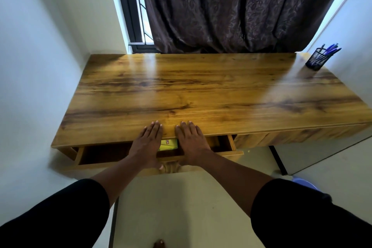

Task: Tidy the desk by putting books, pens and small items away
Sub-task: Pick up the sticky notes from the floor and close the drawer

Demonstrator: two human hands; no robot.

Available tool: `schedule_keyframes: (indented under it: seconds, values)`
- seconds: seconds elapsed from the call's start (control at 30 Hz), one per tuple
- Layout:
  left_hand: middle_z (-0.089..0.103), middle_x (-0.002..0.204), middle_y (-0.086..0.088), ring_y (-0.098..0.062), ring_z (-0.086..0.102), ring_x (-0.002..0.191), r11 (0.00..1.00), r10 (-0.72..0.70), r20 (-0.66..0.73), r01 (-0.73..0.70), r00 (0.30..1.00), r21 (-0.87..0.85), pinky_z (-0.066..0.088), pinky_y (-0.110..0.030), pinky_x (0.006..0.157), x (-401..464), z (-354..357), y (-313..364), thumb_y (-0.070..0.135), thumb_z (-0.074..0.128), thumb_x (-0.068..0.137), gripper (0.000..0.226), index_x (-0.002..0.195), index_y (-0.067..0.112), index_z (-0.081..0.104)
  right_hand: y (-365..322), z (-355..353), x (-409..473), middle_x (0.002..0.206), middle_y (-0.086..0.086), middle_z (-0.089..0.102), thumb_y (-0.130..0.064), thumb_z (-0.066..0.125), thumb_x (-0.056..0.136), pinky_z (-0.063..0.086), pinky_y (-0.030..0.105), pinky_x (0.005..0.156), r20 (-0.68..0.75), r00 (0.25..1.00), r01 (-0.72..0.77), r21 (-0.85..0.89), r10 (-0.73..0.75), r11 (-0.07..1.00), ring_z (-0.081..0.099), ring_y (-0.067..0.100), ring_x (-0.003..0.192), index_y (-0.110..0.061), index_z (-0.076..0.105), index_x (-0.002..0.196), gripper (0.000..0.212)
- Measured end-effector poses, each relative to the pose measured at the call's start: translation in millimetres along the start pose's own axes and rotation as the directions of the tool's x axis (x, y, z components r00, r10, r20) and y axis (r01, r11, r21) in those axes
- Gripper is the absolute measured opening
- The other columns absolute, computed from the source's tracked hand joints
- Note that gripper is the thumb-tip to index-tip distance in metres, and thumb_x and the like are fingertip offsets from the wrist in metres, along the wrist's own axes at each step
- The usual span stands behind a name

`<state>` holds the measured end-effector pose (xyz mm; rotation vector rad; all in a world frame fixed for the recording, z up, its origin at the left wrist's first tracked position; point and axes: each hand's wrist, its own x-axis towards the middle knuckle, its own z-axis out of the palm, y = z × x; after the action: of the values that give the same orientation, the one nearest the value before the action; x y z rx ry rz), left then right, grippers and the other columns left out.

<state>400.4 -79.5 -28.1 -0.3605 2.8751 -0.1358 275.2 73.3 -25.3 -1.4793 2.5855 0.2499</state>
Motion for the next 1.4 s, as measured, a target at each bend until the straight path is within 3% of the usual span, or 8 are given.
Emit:
schedule_keyframes:
  seconds: [0.13,0.23,0.37,0.63,0.83,1.13,1.4]
  values:
    - [-0.016,0.168,-0.027,-0.046,-0.005,0.156,0.998,-0.043,0.081,0.04,0.996,0.041,0.012,-0.05,0.128,17.7,-11.9,-5.5,0.076,0.073,0.072,0.146,0.16,0.003,-0.017,6.9,-7.3,13.4,0.164,0.015,0.015,-0.057,0.085,0.069,0.017,0.052,0.126,-0.021,0.999,0.026,0.016,-0.026,1.0,0.014,0.041,0.152,-0.012,0.013,0.158,0.123]
    - [-0.012,0.166,-0.034,-0.054,0.002,0.154,0.991,-0.097,0.138,0.083,0.986,0.103,0.019,-0.053,0.126,30.0,-22.3,-4.0,0.077,0.073,0.07,0.148,0.159,0.004,-0.019,11.9,-13.6,19.4,0.158,0.013,0.024,-0.054,0.087,0.067,0.032,0.048,0.119,-0.056,0.997,0.062,0.038,-0.06,0.997,0.026,0.037,0.145,-0.014,0.027,0.151,0.111]
    - [0.002,0.163,-0.04,-0.059,0.019,0.148,0.987,-0.074,0.163,0.049,0.984,0.156,0.032,-0.056,0.119,43.4,-29.3,-3.2,0.071,0.076,0.073,0.144,0.16,-0.002,-0.013,10.7,-19.6,26.8,0.164,0.019,0.019,-0.055,0.084,0.072,0.045,0.049,0.108,-0.016,0.999,0.044,-0.006,-0.044,0.999,0.028,0.038,0.146,-0.016,0.029,0.148,0.102]
    - [0.028,0.156,-0.042,-0.048,0.032,0.148,0.988,0.043,0.124,-0.061,0.991,0.143,0.031,-0.055,0.121,54.1,-33.5,-20.9,0.058,0.072,0.086,0.119,0.16,-0.006,0.004,1.0,-40.6,43.2,0.152,0.026,0.041,-0.043,0.08,0.081,0.053,0.047,0.091,0.023,0.999,0.032,-0.044,-0.032,0.999,0.054,0.042,0.128,-0.014,0.037,0.142,0.08]
    - [0.042,0.151,-0.037,-0.046,0.038,0.146,0.985,0.066,0.122,-0.084,0.99,0.149,0.038,-0.055,0.115,57.5,-34.4,-25.7,0.054,0.072,0.088,0.108,0.158,-0.005,0.014,-3.6,-47.8,49.7,0.13,0.012,0.055,-0.035,0.085,0.075,0.054,0.041,0.073,0.009,1.0,-0.009,0.004,0.009,1.0,0.066,0.034,0.103,-0.018,0.042,0.134,0.076]
    - [0.037,0.15,-0.044,-0.052,0.037,0.144,0.988,0.048,0.141,-0.068,0.989,0.141,0.038,-0.058,0.115,58.9,-27.7,-24.2,0.048,0.072,0.09,0.107,0.157,-0.006,0.011,-12.6,-55.2,48.5,0.132,0.014,0.054,-0.028,0.083,0.08,0.054,0.042,0.079,0.03,0.999,-0.01,-0.023,0.011,1.0,0.064,0.033,0.108,-0.014,0.046,0.136,0.068]
    - [0.051,0.145,-0.028,-0.05,0.04,0.142,0.981,0.065,0.169,-0.094,0.984,0.169,0.045,-0.056,0.11,63.6,-30.7,-22.6,0.047,0.071,0.091,0.099,0.156,-0.005,0.017,-14.6,-60.8,46.9,0.144,0.016,0.049,-0.025,0.079,0.087,0.055,0.042,0.088,0.022,1.0,0.004,-0.083,-0.002,0.997,0.057,0.033,0.127,-0.013,0.039,0.148,0.074]
